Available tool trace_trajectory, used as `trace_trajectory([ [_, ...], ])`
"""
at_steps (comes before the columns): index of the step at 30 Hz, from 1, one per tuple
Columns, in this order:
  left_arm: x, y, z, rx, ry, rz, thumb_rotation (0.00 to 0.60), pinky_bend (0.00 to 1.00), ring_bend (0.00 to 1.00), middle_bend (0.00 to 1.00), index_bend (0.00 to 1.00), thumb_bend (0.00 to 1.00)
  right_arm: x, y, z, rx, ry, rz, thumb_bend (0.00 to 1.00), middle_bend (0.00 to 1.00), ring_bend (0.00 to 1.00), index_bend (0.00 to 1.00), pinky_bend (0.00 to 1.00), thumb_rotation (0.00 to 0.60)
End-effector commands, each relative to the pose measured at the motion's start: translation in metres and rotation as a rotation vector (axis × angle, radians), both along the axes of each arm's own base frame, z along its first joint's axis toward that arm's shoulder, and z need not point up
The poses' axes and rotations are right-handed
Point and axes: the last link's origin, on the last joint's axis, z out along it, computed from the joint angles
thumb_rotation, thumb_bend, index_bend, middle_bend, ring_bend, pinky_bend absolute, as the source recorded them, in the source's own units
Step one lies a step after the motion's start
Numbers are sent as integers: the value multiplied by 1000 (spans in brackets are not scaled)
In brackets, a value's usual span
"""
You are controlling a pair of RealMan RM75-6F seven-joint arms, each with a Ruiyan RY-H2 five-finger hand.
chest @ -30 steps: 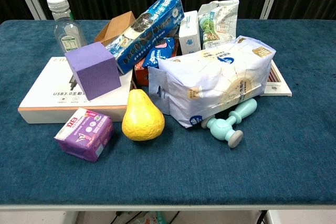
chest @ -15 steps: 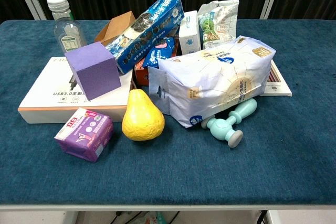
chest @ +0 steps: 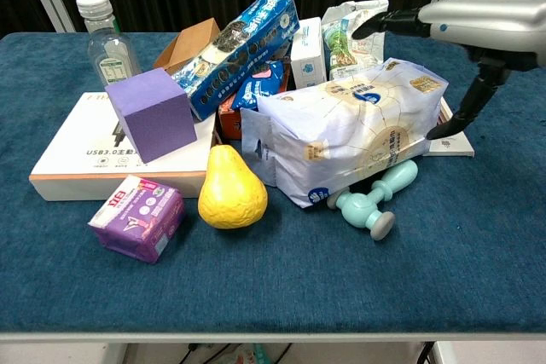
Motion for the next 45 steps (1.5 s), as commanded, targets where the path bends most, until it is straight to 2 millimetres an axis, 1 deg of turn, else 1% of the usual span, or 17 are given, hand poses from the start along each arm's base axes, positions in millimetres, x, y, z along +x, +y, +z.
trace_trajectory([
  [1, 0, 0, 0, -1, 0, 1, 384, 231, 139, 60, 83, 40, 7, -1, -18, 40, 17, -5, 0, 0, 0, 0, 0, 600],
  [4, 0, 1, 0, -1, 1, 3, 378, 231, 139, 60, 84, 40, 9, -4, -27, 53, 23, -17, 0, 0, 0, 0, 0, 600],
  [7, -1, 3, -1, -7, 8, 7, 341, 231, 139, 60, 83, 40, 14, -9, -36, 65, 13, -27, 0, 0, 0, 0, 0, 600],
  [10, -1, 4, 0, -4, 10, 4, 325, 231, 139, 60, 83, 40, 18, -11, -45, 99, 0, -42, 0, 0, 0, 0, 0, 600],
  [17, -2, 2, 2, 6, -2, -3, 323, 231, 139, 60, 83, 40, 16, -16, -59, 127, 47, -52, 0, 4, 0, 0, 0, 600],
  [19, -3, 2, 2, 7, -2, 0, 322, 231, 139, 60, 83, 40, 16, -18, -60, 116, 58, -53, 1, 39, 23, 1, 9, 600],
  [21, -4, 2, 2, 5, -1, 3, 322, 230, 139, 60, 83, 39, 17, -19, -61, 98, 60, -47, 13, 120, 99, 62, 88, 600],
  [24, -4, 2, 1, 2, -1, 5, 323, 230, 139, 60, 83, 40, 18, -19, -63, 58, 52, -36, 52, 298, 260, 301, 274, 600],
  [26, -4, 3, 1, 2, -1, 4, 322, 231, 139, 60, 84, 40, 18, -19, -64, 37, 47, -28, 76, 381, 337, 409, 358, 600],
  [31, -5, 2, 1, 2, 2, 6, 323, 231, 139, 60, 83, 41, 19, -19, -64, -36, 22, 2, 155, 504, 458, 590, 490, 600],
  [35, -6, 1, 2, 6, 1, 9, 322, 231, 139, 60, 83, 40, 21, -21, -58, -91, -16, 30, 177, 556, 509, 669, 550, 600],
  [38, -6, 0, 3, 7, 0, 10, 323, 231, 139, 60, 83, 40, 22, -22, -46, -134, -59, 40, 180, 571, 523, 694, 565, 600],
  [42, -6, 0, 2, 4, -3, 9, 324, 230, 139, 60, 84, 41, 27, -24, -16, -227, -158, 54, 190, 579, 532, 704, 576, 600],
  [43, -6, 0, 2, 2, -4, 9, 324, 231, 139, 60, 84, 41, 29, -24, -5, -261, -203, 58, 194, 581, 533, 706, 579, 600],
  [45, -6, 0, 3, -1, -1, 10, 325, 231, 139, 60, 84, 41, 32, -26, 11, -315, -283, 65, 198, 583, 535, 710, 584, 600],
])
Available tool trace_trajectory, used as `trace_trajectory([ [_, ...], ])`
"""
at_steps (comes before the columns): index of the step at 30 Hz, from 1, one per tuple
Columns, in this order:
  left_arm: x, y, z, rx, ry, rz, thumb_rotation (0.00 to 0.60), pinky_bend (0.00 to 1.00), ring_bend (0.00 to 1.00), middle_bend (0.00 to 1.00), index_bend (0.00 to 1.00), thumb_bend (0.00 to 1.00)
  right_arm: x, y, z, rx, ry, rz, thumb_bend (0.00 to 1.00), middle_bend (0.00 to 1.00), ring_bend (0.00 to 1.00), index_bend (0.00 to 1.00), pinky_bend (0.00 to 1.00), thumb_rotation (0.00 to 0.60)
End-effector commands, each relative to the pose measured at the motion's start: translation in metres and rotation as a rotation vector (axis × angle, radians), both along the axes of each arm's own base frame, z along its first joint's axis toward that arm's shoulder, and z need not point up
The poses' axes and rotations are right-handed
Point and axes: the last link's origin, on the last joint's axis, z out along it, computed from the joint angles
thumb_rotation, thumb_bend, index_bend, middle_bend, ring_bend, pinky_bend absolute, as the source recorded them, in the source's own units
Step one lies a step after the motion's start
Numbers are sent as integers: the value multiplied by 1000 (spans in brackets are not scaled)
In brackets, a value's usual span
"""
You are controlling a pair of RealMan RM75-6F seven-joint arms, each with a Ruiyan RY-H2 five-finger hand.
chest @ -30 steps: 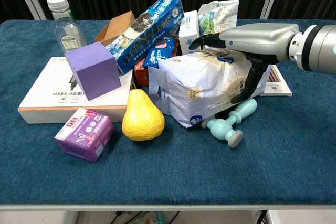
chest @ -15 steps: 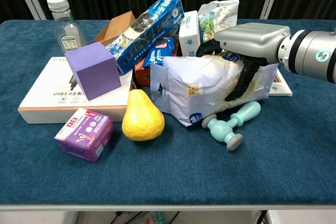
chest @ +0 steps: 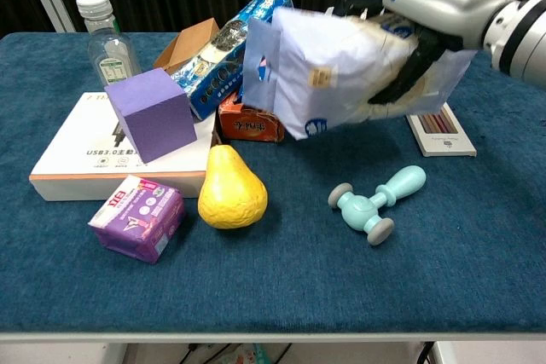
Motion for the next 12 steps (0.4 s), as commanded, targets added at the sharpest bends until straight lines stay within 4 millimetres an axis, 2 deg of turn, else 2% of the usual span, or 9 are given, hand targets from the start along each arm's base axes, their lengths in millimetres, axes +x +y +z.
trace_trajectory([
  [1, 0, 1, 1, -2, 3, 1, 325, 231, 139, 60, 83, 41, 7, -4, 39, -130, -182, 37, 200, 585, 535, 714, 586, 600],
  [5, -2, 0, 1, -1, 0, 5, 323, 231, 139, 60, 84, 41, 11, -10, 56, -263, -355, 101, 209, 587, 535, 725, 593, 600],
  [8, -5, 1, 1, -10, 8, 12, 322, 231, 139, 60, 84, 41, 12, -12, 56, -316, -466, 135, 215, 587, 535, 725, 593, 600],
  [12, -6, 3, 1, -4, 3, 11, 324, 231, 139, 60, 84, 41, 15, -13, 52, -350, -518, 185, 215, 587, 535, 725, 597, 600],
])
